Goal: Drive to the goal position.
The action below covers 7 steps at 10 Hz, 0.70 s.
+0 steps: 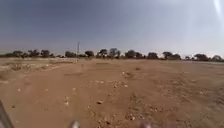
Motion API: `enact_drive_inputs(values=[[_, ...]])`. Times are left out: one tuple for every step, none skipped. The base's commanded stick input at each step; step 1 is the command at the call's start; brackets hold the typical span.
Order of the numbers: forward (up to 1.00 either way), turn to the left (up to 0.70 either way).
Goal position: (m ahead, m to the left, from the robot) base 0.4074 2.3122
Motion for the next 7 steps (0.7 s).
enact_drive_inputs(values=[[0.0,-0.5],[0.0,-0.5],[0.0,-0.5],[0.0,-0.5],[0.0,-0.5],[0.0,-0.5],[0.0,-0.5]])
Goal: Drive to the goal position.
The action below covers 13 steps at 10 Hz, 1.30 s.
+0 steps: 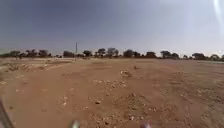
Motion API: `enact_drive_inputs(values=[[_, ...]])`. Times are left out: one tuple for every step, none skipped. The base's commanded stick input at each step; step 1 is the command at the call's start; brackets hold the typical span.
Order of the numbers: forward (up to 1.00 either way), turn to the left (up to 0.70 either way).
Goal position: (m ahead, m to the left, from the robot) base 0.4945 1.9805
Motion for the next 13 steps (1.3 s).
enact_drive_inputs(values=[[0.0,-0.5],[0.0,-0.5],[0.0,-0.5],[0.0,-0.5],[0.0,-0.5],[0.0,-0.5],[0.0,-0.5],[0.0,-0.5],[0.0,-0.5],[0.0,-0.5],[0.0,-0.5],[0.0,-0.5],[0.0,-0.5]])
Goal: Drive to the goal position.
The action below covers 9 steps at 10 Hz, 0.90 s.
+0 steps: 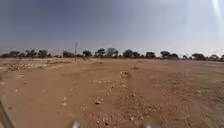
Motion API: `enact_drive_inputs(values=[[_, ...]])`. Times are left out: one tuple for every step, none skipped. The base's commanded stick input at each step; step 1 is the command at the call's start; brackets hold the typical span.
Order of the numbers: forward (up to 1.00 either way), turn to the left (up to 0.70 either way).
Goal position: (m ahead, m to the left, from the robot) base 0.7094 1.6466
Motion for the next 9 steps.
enact_drive_inputs(values=[[0.0,-0.5],[0.0,-0.5],[0.0,-0.5],[0.0,-0.5],[0.0,-0.5],[0.0,-0.5],[0.0,-0.5],[0.0,-0.5],[0.0,-0.5]])
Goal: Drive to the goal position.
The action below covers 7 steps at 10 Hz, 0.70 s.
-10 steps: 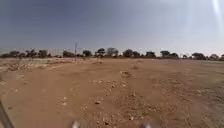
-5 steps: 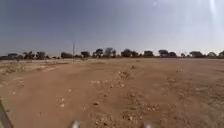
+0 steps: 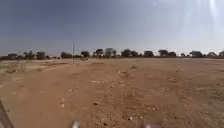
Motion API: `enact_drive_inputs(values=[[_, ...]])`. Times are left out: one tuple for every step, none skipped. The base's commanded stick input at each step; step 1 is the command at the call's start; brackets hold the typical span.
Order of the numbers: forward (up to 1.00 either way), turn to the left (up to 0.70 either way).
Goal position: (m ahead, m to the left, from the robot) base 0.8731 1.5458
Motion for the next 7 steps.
enact_drive_inputs(values=[[0.0,-0.5],[0.0,-0.5],[0.0,-0.5],[0.0,-0.5],[0.0,-0.5],[0.37,-0.13],[0.5,0.0]])
